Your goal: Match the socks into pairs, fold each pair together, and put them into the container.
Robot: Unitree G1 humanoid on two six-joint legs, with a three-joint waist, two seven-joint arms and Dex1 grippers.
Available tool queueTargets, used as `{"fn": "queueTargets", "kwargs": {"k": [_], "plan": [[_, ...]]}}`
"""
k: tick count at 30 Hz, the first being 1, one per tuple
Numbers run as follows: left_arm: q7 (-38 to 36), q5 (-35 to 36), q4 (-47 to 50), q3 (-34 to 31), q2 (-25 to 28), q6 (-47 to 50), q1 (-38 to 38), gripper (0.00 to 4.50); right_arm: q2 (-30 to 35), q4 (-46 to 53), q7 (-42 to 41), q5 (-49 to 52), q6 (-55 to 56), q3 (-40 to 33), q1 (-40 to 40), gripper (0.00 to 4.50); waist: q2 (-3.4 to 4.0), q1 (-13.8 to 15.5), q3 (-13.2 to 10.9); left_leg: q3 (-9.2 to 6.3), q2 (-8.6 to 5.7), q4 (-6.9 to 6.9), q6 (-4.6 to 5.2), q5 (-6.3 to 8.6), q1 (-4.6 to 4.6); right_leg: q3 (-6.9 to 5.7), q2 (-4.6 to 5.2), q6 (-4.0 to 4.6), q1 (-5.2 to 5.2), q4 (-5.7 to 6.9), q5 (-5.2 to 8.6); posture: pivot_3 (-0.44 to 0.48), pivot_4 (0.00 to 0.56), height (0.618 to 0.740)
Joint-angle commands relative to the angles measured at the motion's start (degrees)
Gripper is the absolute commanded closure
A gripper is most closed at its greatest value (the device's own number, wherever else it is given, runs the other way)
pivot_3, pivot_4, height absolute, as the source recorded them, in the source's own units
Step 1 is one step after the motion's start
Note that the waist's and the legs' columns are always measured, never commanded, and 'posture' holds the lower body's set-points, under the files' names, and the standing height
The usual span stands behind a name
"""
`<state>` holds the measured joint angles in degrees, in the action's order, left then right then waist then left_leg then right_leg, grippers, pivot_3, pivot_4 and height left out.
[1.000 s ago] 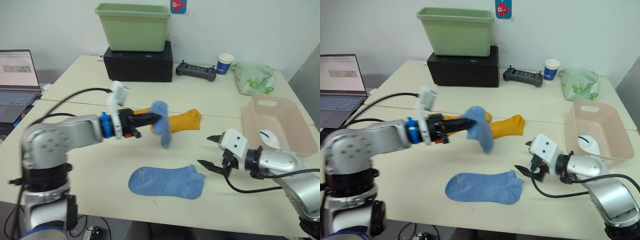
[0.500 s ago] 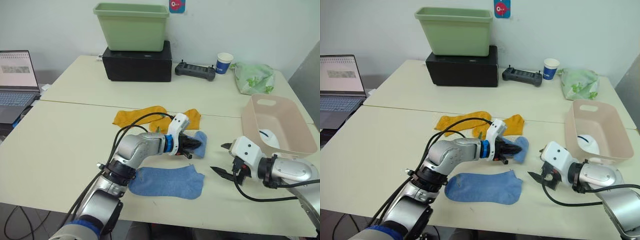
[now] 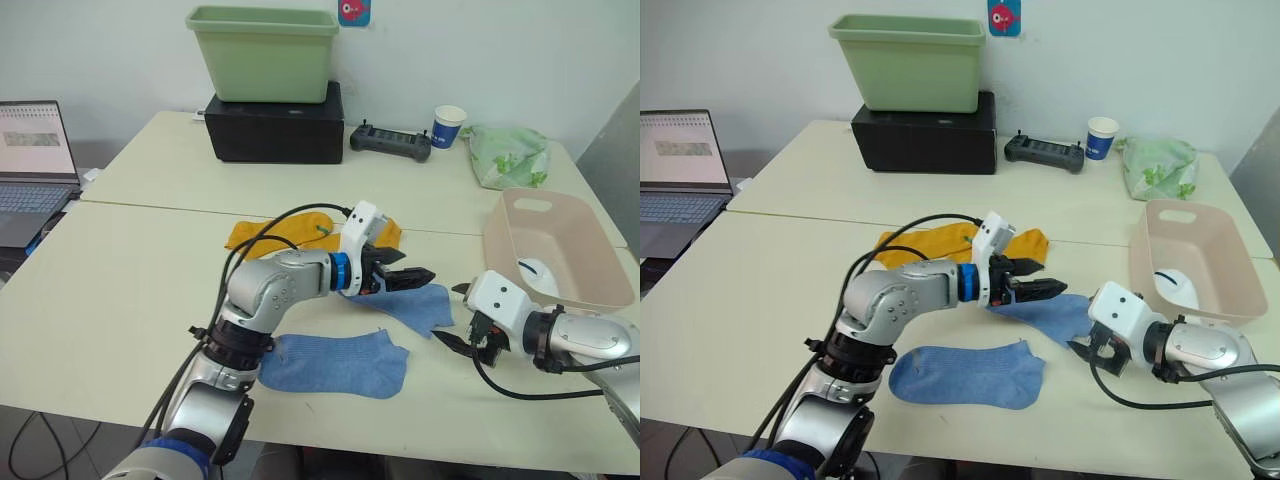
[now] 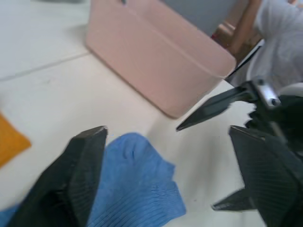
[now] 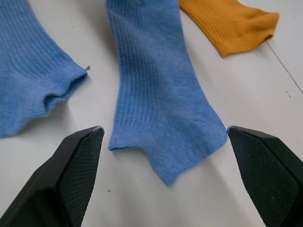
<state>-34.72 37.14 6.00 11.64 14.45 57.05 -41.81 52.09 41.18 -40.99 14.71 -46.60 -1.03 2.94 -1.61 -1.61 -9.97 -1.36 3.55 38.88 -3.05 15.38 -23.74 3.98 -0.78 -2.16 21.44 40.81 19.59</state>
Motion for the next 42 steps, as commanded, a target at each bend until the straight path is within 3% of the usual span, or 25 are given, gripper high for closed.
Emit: {"fn": "queueTargets", "kwargs": {"k": [1,4,7,13,22,26,37,42], "plan": [[-14.06,-10.49,-0.68,0.55,15.43,-18.86,1.74,0.02,0.47,0.47,0.22,-0.04,1.39,-2.99,-0.03,0.00,0.04,-0.30,-0.02,0.01,0.00,0.00,-0.01,-0.01,0.02,0.01,0.00,0.00,0.01,0.02,0.00,0.000,0.150,0.696],[-25.13,-21.08,-7.56,5.07,25.80,-40.64,3.69,0.02,0.17,0.61,0.24,0.14,1.45,-3.14,-0.25,0.00,0.15,-0.77,-0.10,0.04,0.05,-0.15,-0.08,-0.04,0.29,0.12,-0.13,0.03,0.00,0.07,-0.01,0.000,0.150,0.696],[-31.62,-28.77,-16.08,8.44,28.97,-58.79,3.86,0.02,0.05,0.71,0.08,0.18,1.62,-2.92,-0.52,0.00,0.24,0.59,-0.14,0.12,0.00,-0.15,-0.04,-0.02,0.29,0.08,-0.03,0.11,-0.08,0.00,0.04,0.000,0.150,0.696],[-28.93,-38.23,-30.95,10.62,22.27,-78.76,0.83,0.02,0.13,0.67,0.09,-0.01,1.85,-2.78,-0.49,0.00,0.22,2.36,-0.15,0.17,-0.12,0.05,0.17,0.10,-0.26,-0.06,0.22,0.10,0.04,-0.37,0.03,0.000,0.150,0.696],[-24.67,-45.01,-45.76,10.87,12.83,-90.57,-5.87,0.02,1.29,1.94,-1.91,0.64,3.56,-4.87,-3.40,0.00,0.22,1.84,-0.15,0.02,-0.07,0.03,0.24,0.13,-0.25,-0.20,0.10,0.10,0.06,-0.23,0.03,0.000,0.150,0.696],[-26.26,-46.80,-49.78,11.49,11.80,-94.29,-6.82,0.88,1.56,1.62,-2.06,-1.05,6.96,-4.14,-5.00,0.00,0.22,1.15,-0.15,0.02,-0.06,0.03,0.24,0.13,-0.16,-0.16,0.07,0.10,0.05,-0.07,0.03,0.000,0.150,0.696],[-29.63,-45.97,-48.89,10.24,11.01,-93.83,-6.32,4.47,3.50,-8.12,-4.07,-15.93,30.01,9.00,-3.31,0.00,0.22,1.03,-0.15,0.00,-0.03,0.06,0.25,0.12,-0.09,-0.16,0.00,0.09,0.06,0.04,0.03,0.000,0.150,0.696],[-30.57,-45.57,-46.46,10.01,11.62,-92.82,-5.13,4.49,1.45,-17.40,-4.63,-20.72,36.30,13.39,0.60,0.00,0.23,0.96,-0.14,0.00,-0.02,0.07,0.24,0.11,-0.08,-0.15,-0.01,0.10,0.06,0.06,0.03,0.000,0.150,0.696]]}}
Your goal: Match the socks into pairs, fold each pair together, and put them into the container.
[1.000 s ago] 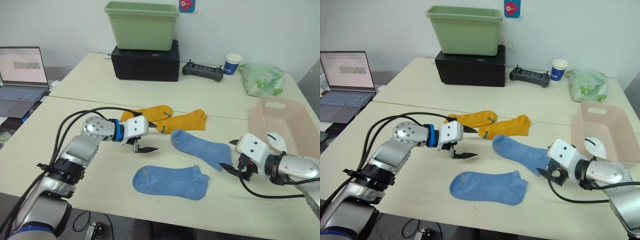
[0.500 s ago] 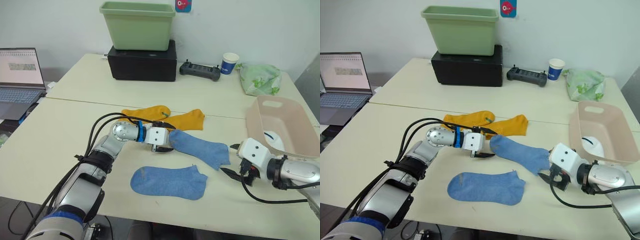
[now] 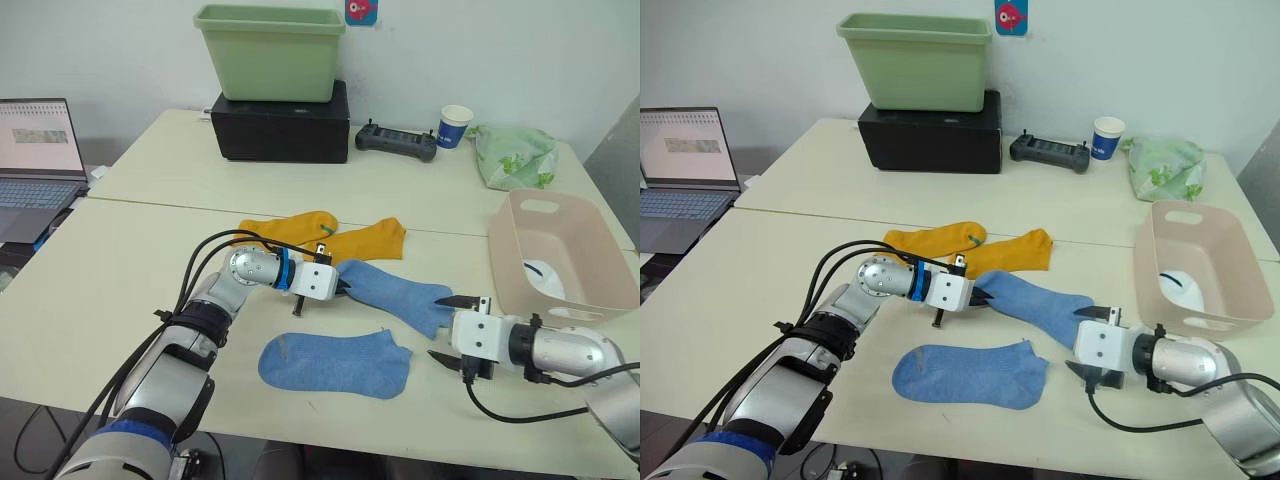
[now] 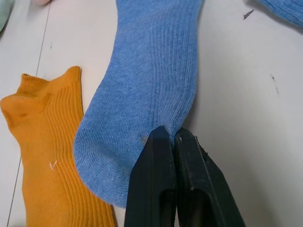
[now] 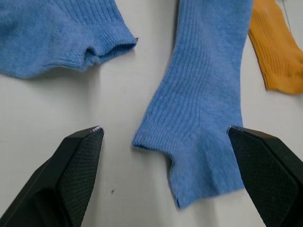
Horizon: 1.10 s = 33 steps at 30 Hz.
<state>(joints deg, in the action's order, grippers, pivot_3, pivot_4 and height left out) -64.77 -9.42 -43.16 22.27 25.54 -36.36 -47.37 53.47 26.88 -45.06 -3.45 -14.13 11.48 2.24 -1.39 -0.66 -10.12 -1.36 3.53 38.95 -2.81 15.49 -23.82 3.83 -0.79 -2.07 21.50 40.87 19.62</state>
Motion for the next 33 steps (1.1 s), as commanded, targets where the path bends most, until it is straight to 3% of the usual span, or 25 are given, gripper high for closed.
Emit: {"fn": "queueTargets", "kwargs": {"k": [1,5,13,14,17,20,25,29,33], "plan": [[-0.55,0.98,3.20,-0.62,0.66,0.74,0.71,4.50,-0.22,-4.28,-0.54,-2.95,4.43,0.98,1.82,0.18,0.00,0.00,0.01,0.00,0.01,0.00,0.00,0.00,0.03,0.00,0.00,0.00,-0.03,0.00,0.00,0.000,0.150,0.696],[-0.54,1.16,5.99,-0.87,1.31,2.08,2.47,4.50,-1.25,-7.74,-1.55,-3.63,5.88,1.39,3.85,1.32,0.01,-0.07,0.01,0.01,0.02,0.02,0.00,0.00,0.07,0.01,0.01,0.00,-0.05,0.04,0.00,0.000,0.150,0.696],[-0.57,1.60,10.04,-1.26,2.55,4.41,4.41,4.50,-1.72,-8.87,-3.31,-3.53,6.34,0.33,5.26,4.30,0.01,0.01,0.01,0.01,0.03,0.04,-0.01,-0.01,0.07,0.01,0.02,0.01,-0.06,0.08,0.00,0.000,0.150,0.696],[-0.53,1.67,10.38,-1.35,2.71,4.69,4.55,4.50,-1.92,-8.89,-3.46,-3.30,6.07,0.15,5.55,4.47,0.01,-0.01,0.01,0.01,0.03,0.04,-0.01,-0.01,0.07,0.01,0.02,0.01,-0.05,0.08,0.00,0.000,0.150,0.696],[-1.72,3.31,13.46,-2.35,4.36,7.14,5.79,4.50,-3.05,-7.64,-4.22,-1.52,4.08,-0.83,6.87,4.47,0.01,-0.08,0.01,0.00,0.04,0.04,-0.01,-0.01,0.07,0.00,0.02,0.01,-0.04,0.10,0.00,0.000,0.150,0.696],[-5.69,8.76,21.53,-4.61,8.08,15.46,8.77,4.50,-5.28,-3.59,-5.07,4.05,-3.16,-3.54,8.19,4.47,0.02,-0.73,0.01,-0.02,0.09,0.02,-0.03,-0.02,0.06,0.00,-0.01,0.01,-0.02,0.12,0.00,0.000,0.150,0.696],[-10.06,22.41,40.80,-9.83,14.30,42.72,14.52,4.50,-8.16,5.32,-5.93,17.69,-24.43,-8.98,11.24,4.47,0.04,-0.96,0.00,-0.12,0.14,0.01,-0.23,-0.13,0.06,-0.09,-0.01,0.02,-0.06,0.17,0.01,0.000,0.150,0.696],[-15.22,36.88,55.29,-13.29,24.85,68.67,18.16,4.50,-9.17,11.41,-5.64,32.05,-44.55,-14.18,14.93,4.47,0.06,-1.10,-0.01,-0.15,0.16,0.00,-0.21,-0.12,0.05,-0.13,0.00,0.02,-0.07,0.16,0.01,0.000,0.150,0.696],[-14.15,49.77,59.18,-18.76,29.73,86.79,21.51,4.50,-13.33,12.48,-2.69,44.34,-59.68,-19.41,19.01,4.47,0.08,-1.11,-0.02,-0.21,0.15,-0.02,-0.05,-0.03,0.09,-0.20,-0.01,0.07,-0.10,0.18,0.05,0.000,0.150,0.696]]}}
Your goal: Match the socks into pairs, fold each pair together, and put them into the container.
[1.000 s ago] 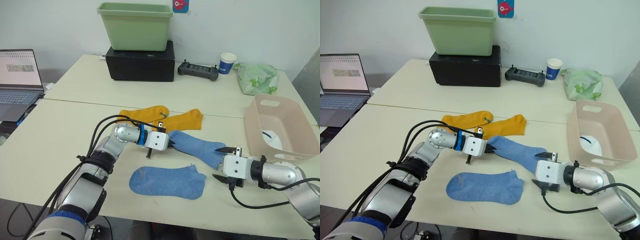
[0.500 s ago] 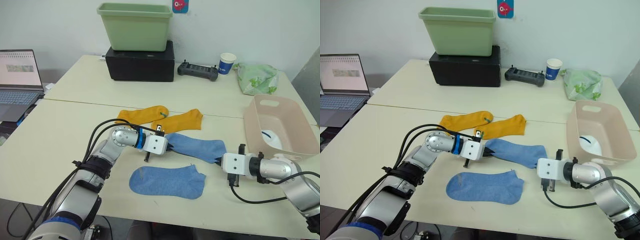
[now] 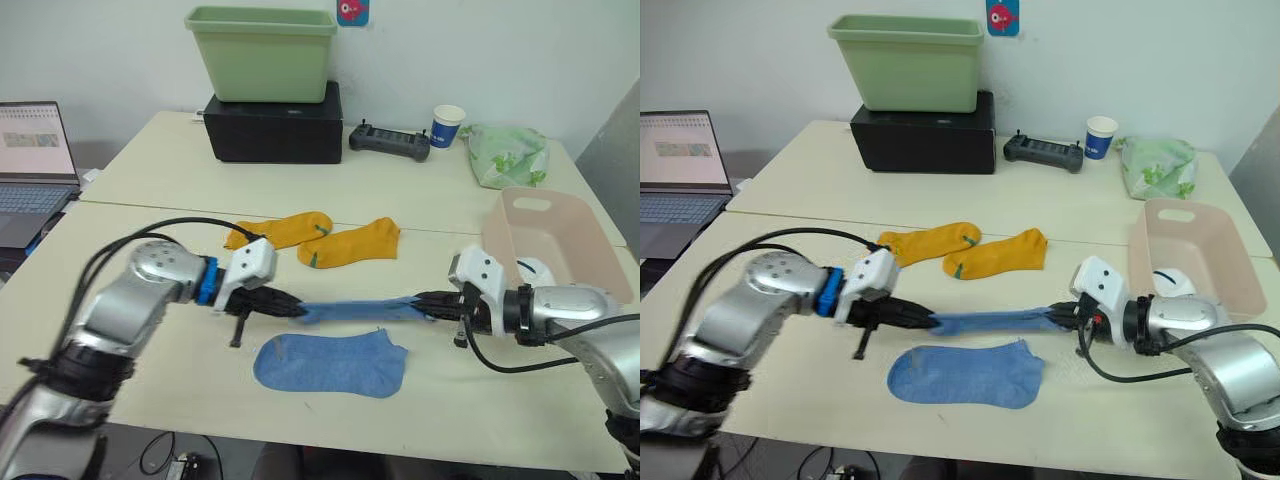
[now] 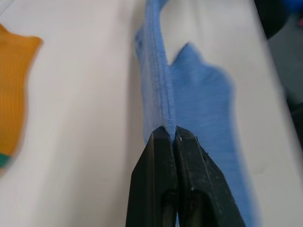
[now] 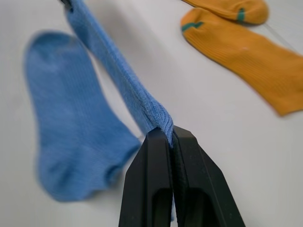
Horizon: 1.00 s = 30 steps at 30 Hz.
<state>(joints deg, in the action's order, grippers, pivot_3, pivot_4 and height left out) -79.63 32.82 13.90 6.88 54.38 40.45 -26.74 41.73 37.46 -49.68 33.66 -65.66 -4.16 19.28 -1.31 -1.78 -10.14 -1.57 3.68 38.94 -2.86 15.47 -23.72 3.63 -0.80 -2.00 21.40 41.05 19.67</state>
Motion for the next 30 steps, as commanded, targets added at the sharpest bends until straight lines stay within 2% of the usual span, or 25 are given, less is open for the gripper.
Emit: {"fn": "queueTargets", "kwargs": {"k": [1,5,8,12,16,24,25,26,28,30], "plan": [[1.63,7.24,0.63,-3.21,0.49,10.72,0.89,4.50,-2.45,1.43,3.22,7.86,-10.15,-3.45,2.63,4.47,0.00,0.02,0.00,0.01,-0.02,0.00,0.00,0.00,0.01,0.00,0.00,0.00,0.00,0.02,0.00,0.000,0.150,0.696],[4.89,3.09,-6.74,-0.26,-2.69,10.36,-0.97,4.50,-5.08,-2.17,9.08,5.76,-11.88,1.16,4.76,4.47,0.00,0.19,0.00,0.03,-0.06,0.01,0.02,0.01,-0.02,0.01,0.00,0.00,0.04,0.00,0.00,0.000,0.150,0.696],[5.30,-2.27,-14.01,3.51,-5.10,6.42,-3.83,4.50,-6.90,-6.68,13.65,1.57,-9.40,5.54,6.59,4.47,-0.01,0.14,0.00,0.07,-0.06,0.01,0.02,0.01,-0.06,0.04,-0.01,0.00,0.11,-0.02,0.00,0.000,0.150,0.696],[5.49,-10.00,-27.81,7.39,-9.45,-0.47,-11.56,4.50,-9.47,-13.58,18.39,-4.25,-4.34,9.97,9.82,4.47,-0.01,0.16,0.00,0.11,-0.07,0.01,0.02,0.00,-0.19,0.11,-0.03,0.01,0.33,0.06,0.00,0.000,0.150,0.696],[6.43,-15.69,-39.67,8.58,-13.42,-6.54,-18.22,4.50,-12.19,-18.86,20.42,-7.09,-0.33,10.67,11.99,4.47,-0.01,0.15,0.01,0.14,-0.07,0.01,0.03,0.00,-0.24,0.13,-0.04,0.01,0.41,0.07,-0.01,0.000,0.150,0.696],[4.96,-20.71,-47.39,8.52,-16.86,-9.72,-21.87,4.50,-12.62,-21.63,20.17,-9.47,3.41,11.96,13.02,4.47,-0.01,0.09,0.01,0.16,-0.05,0.01,0.03,-0.02,-0.46,0.18,-0.03,0.01,0.71,0.22,-0.01,0.000,0.150,0.696],[5.74,-21.49,-48.31,8.30,-17.31,-10.68,-22.20,4.50,-12.89,-21.74,20.61,-9.92,4.21,11.87,12.95,4.25,-0.01,0.10,0.01,0.16,-0.05,0.01,0.03,-0.03,-0.46,0.18,-0.03,0.02,0.72,0.25,-0.01,0.000,0.150,0.696],[7.38,-22.71,-49.32,7.99,-17.73,-13.42,-22.47,4.30,-12.99,-21.76,21.02,-10.65,5.40,11.89,12.85,3.96,-0.01,0.10,0.01,0.17,-0.06,0.02,0.04,-0.03,-0.46,0.18,-0.03,0.02,0.72,0.27,-0.01,0.000,0.150,0.696],[9.42,-22.64,-50.52,5.79,-18.49,-15.39,-23.60,3.88,-12.63,-21.03,21.14,-12.08,7.60,12.14,12.59,3.44,-0.02,0.11,0.01,0.17,-0.07,0.02,0.06,-0.04,-0.46,0.18,-0.02,0.01,0.72,0.27,-0.01,0.000,0.150,0.696],[10.29,-21.96,-50.19,3.77,-18.25,-15.69,-24.57,3.28,-11.44,-19.19,20.24,-12.72,9.23,12.27,11.94,2.72,-0.02,0.11,0.01,0.17,-0.06,0.03,0.06,-0.03,-0.48,0.19,-0.02,0.01,0.72,0.26,-0.01,0.000,0.150,0.696]]}}
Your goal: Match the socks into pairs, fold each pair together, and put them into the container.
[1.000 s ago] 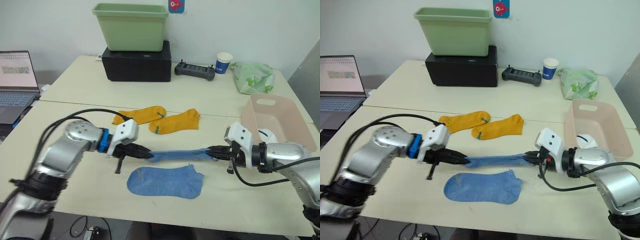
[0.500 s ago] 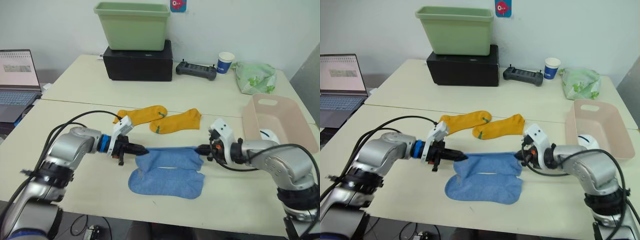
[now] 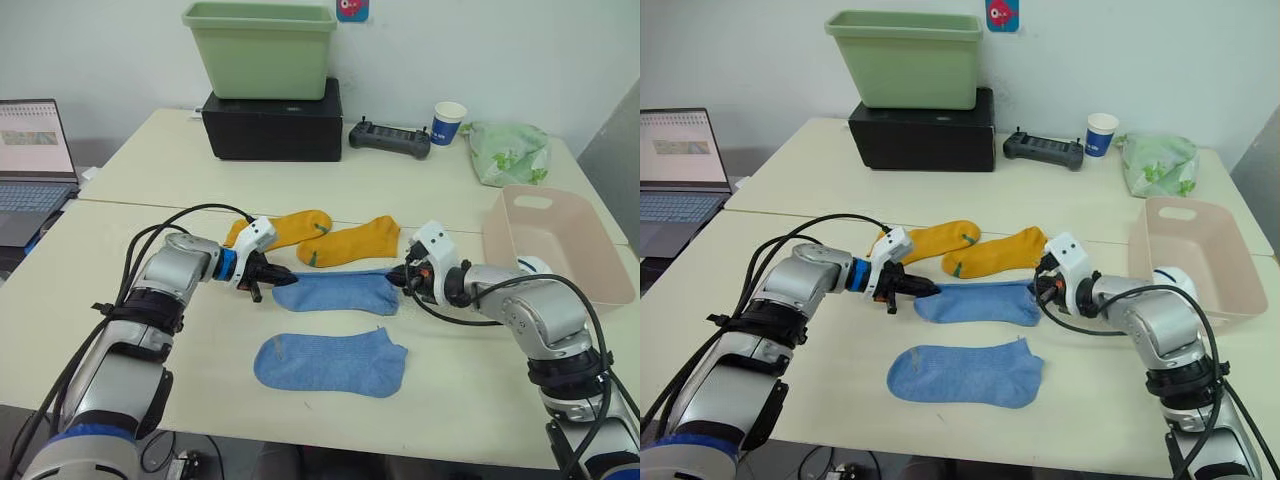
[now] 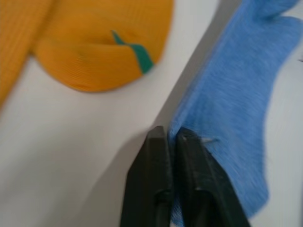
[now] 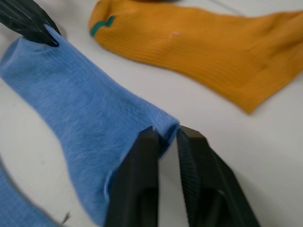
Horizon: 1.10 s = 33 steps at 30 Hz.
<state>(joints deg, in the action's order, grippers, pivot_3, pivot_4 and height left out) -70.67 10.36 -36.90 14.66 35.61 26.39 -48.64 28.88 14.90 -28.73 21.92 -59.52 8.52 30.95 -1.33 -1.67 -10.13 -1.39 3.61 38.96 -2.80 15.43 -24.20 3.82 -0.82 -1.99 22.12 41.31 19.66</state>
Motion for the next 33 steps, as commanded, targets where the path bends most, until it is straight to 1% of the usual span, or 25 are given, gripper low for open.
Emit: {"fn": "queueTargets", "kwargs": {"k": [1,4,7,8,10,12,14,15,17,20,22,26,29,31,32,33], "plan": [[1.44,1.00,1.43,-5.05,0.97,-1.35,-2.86,2.94,1.87,4.68,-1.24,-0.61,2.94,-0.80,-0.19,2.34,0.00,0.00,0.00,-0.01,0.01,0.01,0.00,0.00,-0.10,-0.02,0.00,0.00,0.09,0.00,0.00,0.000,0.150,0.696],[1.42,2.99,5.64,-8.24,2.51,1.66,-2.15,1.96,5.00,7.44,-2.75,-2.29,5.97,0.15,-1.40,1.24,0.00,-0.03,0.00,-0.05,0.03,0.01,-0.01,-0.01,-0.20,-0.05,0.00,0.00,0.18,-0.01,0.00,0.000,0.150,0.696],[0.84,5.87,14.98,-11.22,5.72,7.26,3.12,0.97,6.17,10.00,-3.01,-2.01,6.57,-0.90,-3.04,0.14,0.02,-0.32,0.01,-0.05,0.03,0.00,-0.01,-0.01,-0.21,-0.03,0.01,0.00,0.16,-0.04,0.00,0.000,0.150,0.696],[1.30,7.02,17.94,-12.32,6.51,9.43,5.18,0.66,6.24,10.60,-2.91,-1.94,6.56,-1.26,-3.68,0.00,0.02,-0.35,0.01,-0.05,0.04,-0.01,-0.05,-0.03,-0.20,0.00,0.01,0.00,0.16,-0.04,0.00,0.000,0.150,0.696],[3.36,9.65,23.87,-14.92,7.29,14.41,10.09,0.03,5.35,11.40,-2.35,-1.23,6.50,-2.82,-5.51,0.00,0.03,-0.32,0.01,-0.06,0.05,-0.01,-0.19,-0.12,-0.16,-0.01,0.01,0.00,0.15,-0.01,0.00,0.000,0.150,0.696],[6.43,11.47,28.39,-17.50,6.80,17.90,14.07,0.01,4.24,11.81,-1.74,-0.80,6.59,-4.07,-7.13,0.00,0.02,-0.21,0.01,-0.09,0.07,0.00,-0.19,-0.12,-0.15,-0.04,0.02,0.00,0.12,0.05,0.00,0.000,0.150,0.696],[10.63,13.86,32.98,-20.69,4.51,20.64,18.98,0.01,2.16,11.50,-0.51,-1.15,7.68,-4.48,-9.38,0.00,0.01,-0.14,0.02,-0.11,0.07,0.01,-0.19,-0.12,-0.16,-0.08,0.04,0.00,0.12,0.12,0.00,0.000,0.150,0.696],[13.47,14.94,34.86,-22.29,2.53,22.15,21.46,0.01,0.78,10.72,0.73,-2.04,8.61,-4.02,-10.49,0.00,0.00,-0.11,0.03,-0.09,0.04,0.02,-0.19,-0.12,-0.15,-0.08,0.08,0.00,0.10,0.13,0.00,0.000,0.150,0.696],[17.31,14.41,37.34,-22.13,-0.20,21.61,25.33,0.01,-2.26,8.91,3.36,-3.70,9.98,-2.93,-11.61,0.00,-0.02,-0.10,0.04,-0.09,0.03,0.04,-0.19,-0.12,-0.16,-0.09,0.11,0.00,0.08,0.14,0.00,0.000,0.150,0.696],[21.38,14.10,37.82,-21.88,-3.17,21.49,26.40,0.01,-4.62,7.25,5.67,-5.70,10.45,-2.09,-11.68,0.00,-0.03,0.10,0.05,-0.07,0.00,0.04,-0.23,-0.14,-0.16,-0.09,0.11,0.00,0.10,0.16,0.00,0.000,0.150,0.696],[25.28,13.26,34.68,-22.00,-6.03,20.68,24.52,0.01,-5.41,6.65,6.58,-6.59,10.06,-1.52,-11.48,0.00,0.01,0.24,0.07,-0.08,-0.02,0.04,-0.25,-0.15,-0.15,-0.10,0.11,0.00,0.08,0.16,0.00,0.000,0.150,0.696],[26.96,14.12,32.15,-21.82,-7.81,21.93,22.72,0.01,-7.00,5.97,7.25,-6.56,8.80,-1.27,-11.26,0.00,-0.03,0.14,0.10,-0.06,-0.02,0.04,-0.27,-0.16,-0.15,-0.10,0.11,0.00,0.08,0.15,0.00,0.000,0.150,0.696],[27.05,15.05,31.34,-21.16,-7.77,24.71,21.86,0.56,-8.69,5.59,7.86,-5.66,6.25,-2.11,-11.38,0.00,-0.02,0.08,0.10,-0.08,0.00,0.02,-0.34,-0.20,-0.13,-0.10,0.08,0.00,0.09,0.19,0.00,0.000,0.150,0.696],[25.23,15.60,32.65,-19.07,-6.88,26.52,22.31,1.14,-8.53,5.46,7.71,-6.18,6.21,-1.76,-11.86,0.37,-0.02,0.04,0.10,-0.07,0.00,0.02,-0.34,-0.20,-0.12,-0.09,0.08,0.00,0.09,0.20,0.00,0.000,0.150,0.696],[24.60,15.87,33.21,-18.41,-6.62,27.06,22.48,1.52,-8.52,5.55,7.60,-6.32,6.18,-1.61,-12.00,0.66,-0.02,0.04,0.10,-0.06,-0.01,0.02,-0.36,-0.21,-0.13,-0.08,0.09,0.00,0.09,0.20,0.00,0.000,0.150,0.696],[24.50,15.94,33.46,-18.04,-6.62,27.25,22.57,1.78,-8.59,5.61,7.59,-6.41,6.17,-1.51,-12.07,0.90,-0.02,0.04,0.10,-0.05,-0.01,0.02,-0.40,-0.24,-0.13,-0.08,0.09,0.00,0.09,0.19,0.00,0.000,0.150,0.696]]}}
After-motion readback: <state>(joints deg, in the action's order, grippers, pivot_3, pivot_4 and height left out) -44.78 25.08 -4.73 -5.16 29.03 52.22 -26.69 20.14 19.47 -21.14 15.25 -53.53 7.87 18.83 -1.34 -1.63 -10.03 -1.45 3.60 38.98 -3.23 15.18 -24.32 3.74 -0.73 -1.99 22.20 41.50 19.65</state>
